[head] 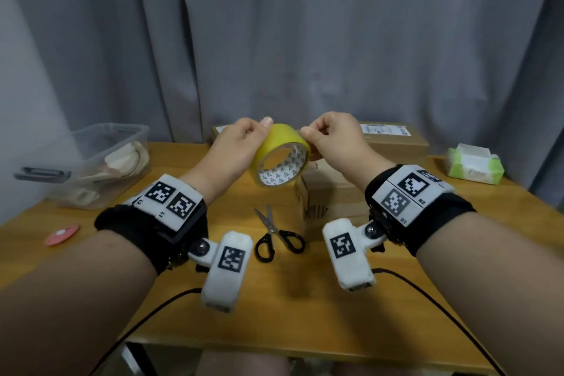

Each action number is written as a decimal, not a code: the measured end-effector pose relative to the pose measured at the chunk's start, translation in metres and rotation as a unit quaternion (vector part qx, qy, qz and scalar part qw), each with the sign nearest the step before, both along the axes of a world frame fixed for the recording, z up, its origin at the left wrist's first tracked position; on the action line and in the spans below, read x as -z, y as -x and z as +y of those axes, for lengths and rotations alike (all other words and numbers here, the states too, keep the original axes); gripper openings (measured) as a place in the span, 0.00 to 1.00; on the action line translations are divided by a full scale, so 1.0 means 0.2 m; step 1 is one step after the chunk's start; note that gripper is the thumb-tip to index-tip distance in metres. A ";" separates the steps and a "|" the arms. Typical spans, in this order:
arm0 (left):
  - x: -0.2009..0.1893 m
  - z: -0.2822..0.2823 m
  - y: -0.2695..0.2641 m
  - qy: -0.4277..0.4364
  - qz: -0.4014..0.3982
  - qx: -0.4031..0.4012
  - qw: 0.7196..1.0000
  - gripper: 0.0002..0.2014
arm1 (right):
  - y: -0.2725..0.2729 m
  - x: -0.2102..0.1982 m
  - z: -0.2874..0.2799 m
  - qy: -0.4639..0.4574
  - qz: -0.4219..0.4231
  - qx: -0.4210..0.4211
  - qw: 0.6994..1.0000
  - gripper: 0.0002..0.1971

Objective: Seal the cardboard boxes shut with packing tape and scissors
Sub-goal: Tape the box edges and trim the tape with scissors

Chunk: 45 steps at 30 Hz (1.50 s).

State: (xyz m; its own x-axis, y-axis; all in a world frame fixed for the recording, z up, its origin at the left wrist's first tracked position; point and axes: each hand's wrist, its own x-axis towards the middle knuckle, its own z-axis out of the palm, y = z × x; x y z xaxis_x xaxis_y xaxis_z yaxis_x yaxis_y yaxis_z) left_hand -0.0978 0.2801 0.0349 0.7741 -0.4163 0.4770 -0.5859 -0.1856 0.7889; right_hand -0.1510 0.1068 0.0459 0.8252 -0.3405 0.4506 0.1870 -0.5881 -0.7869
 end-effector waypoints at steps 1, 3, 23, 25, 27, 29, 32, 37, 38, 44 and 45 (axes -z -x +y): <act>-0.01 -0.02 -0.01 0.001 0.011 0.016 1.000 0.27 | -0.01 -0.01 -0.02 -0.003 0.005 0.007 1.000 0.12; -0.03 -0.06 -0.05 -0.003 -0.012 0.039 0.999 0.30 | -0.05 -0.02 -0.04 0.012 0.030 0.016 0.999 0.12; 0.08 -0.27 -0.41 -0.418 -0.075 -0.040 0.904 0.27 | -0.25 0.13 -0.35 0.023 0.228 0.111 0.967 0.16; 0.10 -0.29 -0.41 -0.433 -0.070 -0.039 0.898 0.28 | -0.25 0.14 -0.36 0.062 0.241 0.132 0.959 0.17; 0.11 -0.31 -0.41 -0.445 -0.073 -0.044 0.891 0.28 | -0.25 0.13 -0.38 0.081 0.245 0.144 0.955 0.18; 0.11 -0.32 -0.41 -0.450 -0.072 -0.044 0.889 0.28 | -0.25 0.13 -0.39 0.088 0.249 0.151 0.953 0.18; 0.10 -0.34 -0.42 -0.465 -0.070 -0.045 0.881 0.28 | -0.26 0.14 -0.41 0.094 0.262 0.157 0.948 0.20; 0.10 -0.35 -0.42 -0.491 -0.063 -0.045 0.868 0.28 | -0.28 0.15 -0.43 0.098 0.285 0.158 0.940 0.19; 0.10 -0.35 -0.42 -0.495 -0.062 -0.045 0.865 0.28 | -0.29 0.16 -0.43 0.099 0.289 0.160 0.939 0.20; 0.15 -0.36 -0.42 -0.510 -0.044 -0.041 0.858 0.28 | -0.26 0.18 -0.43 0.188 0.303 0.176 0.917 0.23; 0.16 -0.36 -0.41 -0.504 -0.040 -0.042 0.862 0.28 | -0.25 0.16 -0.42 0.221 0.289 0.195 0.911 0.23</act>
State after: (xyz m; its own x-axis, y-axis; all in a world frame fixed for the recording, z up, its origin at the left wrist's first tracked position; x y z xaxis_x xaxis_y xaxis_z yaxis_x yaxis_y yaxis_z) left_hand -0.0156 0.2086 0.0036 0.8028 -0.5950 -0.0400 -0.5826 -0.7968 0.1604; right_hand -0.1018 0.0230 0.0130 0.8233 -0.5494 0.1429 -0.4747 -0.8043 -0.3573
